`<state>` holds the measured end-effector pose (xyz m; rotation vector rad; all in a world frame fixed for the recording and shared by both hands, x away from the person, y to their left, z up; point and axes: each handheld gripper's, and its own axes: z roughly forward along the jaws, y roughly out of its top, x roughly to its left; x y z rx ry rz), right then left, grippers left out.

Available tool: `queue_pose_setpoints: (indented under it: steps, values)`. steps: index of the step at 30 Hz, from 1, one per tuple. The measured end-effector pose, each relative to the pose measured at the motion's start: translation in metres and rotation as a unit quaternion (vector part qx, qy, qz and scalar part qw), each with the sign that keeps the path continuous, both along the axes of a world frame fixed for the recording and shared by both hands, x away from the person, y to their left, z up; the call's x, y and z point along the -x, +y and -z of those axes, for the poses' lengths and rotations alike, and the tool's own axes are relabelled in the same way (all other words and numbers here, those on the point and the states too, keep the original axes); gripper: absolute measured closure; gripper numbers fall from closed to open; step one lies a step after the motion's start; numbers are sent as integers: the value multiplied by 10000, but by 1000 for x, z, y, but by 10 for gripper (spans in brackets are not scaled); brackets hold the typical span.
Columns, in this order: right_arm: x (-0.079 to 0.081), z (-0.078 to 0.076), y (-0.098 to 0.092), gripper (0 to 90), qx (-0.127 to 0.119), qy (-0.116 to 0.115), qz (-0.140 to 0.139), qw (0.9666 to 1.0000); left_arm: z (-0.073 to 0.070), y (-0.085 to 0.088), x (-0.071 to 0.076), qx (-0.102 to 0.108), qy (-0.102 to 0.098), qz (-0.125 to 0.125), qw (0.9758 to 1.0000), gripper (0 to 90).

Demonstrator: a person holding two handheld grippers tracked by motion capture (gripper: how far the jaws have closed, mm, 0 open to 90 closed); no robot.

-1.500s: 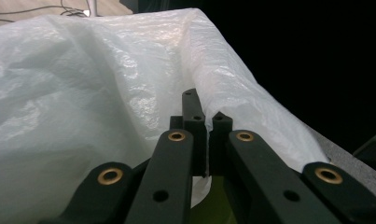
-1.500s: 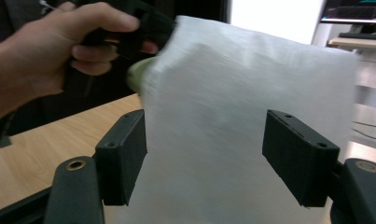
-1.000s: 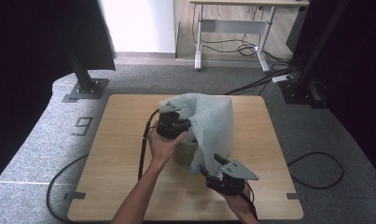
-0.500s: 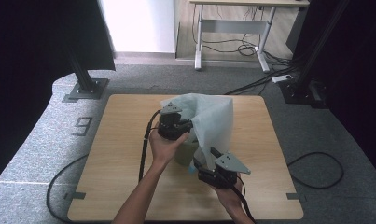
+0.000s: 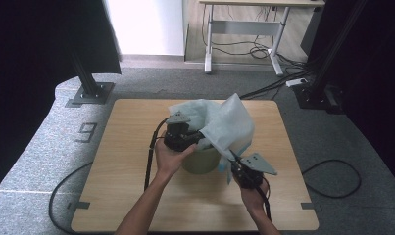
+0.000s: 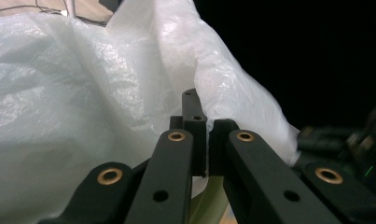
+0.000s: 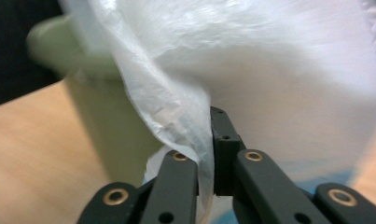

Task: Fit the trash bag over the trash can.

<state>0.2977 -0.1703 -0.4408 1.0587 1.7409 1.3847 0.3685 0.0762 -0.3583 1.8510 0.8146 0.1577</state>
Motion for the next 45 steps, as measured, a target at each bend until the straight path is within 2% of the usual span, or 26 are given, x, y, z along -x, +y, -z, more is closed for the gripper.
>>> queue_pose_setpoints:
  steps: [4, 6, 9, 11, 14, 17, 21, 23, 29, 32, 36, 39, 43, 45]
  values:
    - [9, -25, -12, 883, 8, -496, 148, 9987, 2, 0, 3, -106, 59, 111, 9999, 892]
    - [13, -38, -14, 883, 26, -731, 158, 9972, 4, -2, 2, -236, 158, 248, 9993, 891]
    - [15, -54, -14, 883, 58, -949, 100, 9954, 5, -5, 3, -421, 198, 407, 9981, 863]
    - [14, -61, -14, 883, 65, -992, 58, 9950, 4, -7, 6, -553, 49, 365, 9978, 790]
    - [11, -66, -13, 885, 116, -1009, 9, 9948, -4, -12, 14, -747, -369, 143, 9964, 579]
    - [7, -66, -11, 885, 137, -946, -55, 9954, -12, -17, 21, -812, -678, -5, 9944, 438]
    - [4, -64, -7, 886, 179, -830, -155, 9963, -19, -22, 25, -910, -914, -68, 9916, 374]
    - [3, -63, -6, 886, 218, -792, -196, 9964, -21, -22, 25, -886, -971, -108, 9913, 363]
    - [-1, -62, -7, 886, 221, -663, -286, 9971, -24, -26, 26, -862, -1106, -132, 9900, 372]
    - [-3, -61, -6, 886, 258, -566, -253, 9977, -25, -28, 30, -897, -1286, -276, 9872, 386]
    - [-5, -60, -7, 886, 267, -489, -254, 9981, -25, -32, 29, -918, -1237, -225, 9878, 405]
    - [-6, -60, -5, 886, 253, -475, -309, 9981, -24, -35, 25, -933, -1139, -137, 9890, 513]
    - [-5, -59, -5, 886, 248, -477, -357, 9979, -19, -36, 17, -827, -954, 175, 9918, 780]
    - [-5, -58, -5, 884, 221, -463, -383, 9980, -17, -35, 14, -729, -851, 270, 9933, 869]
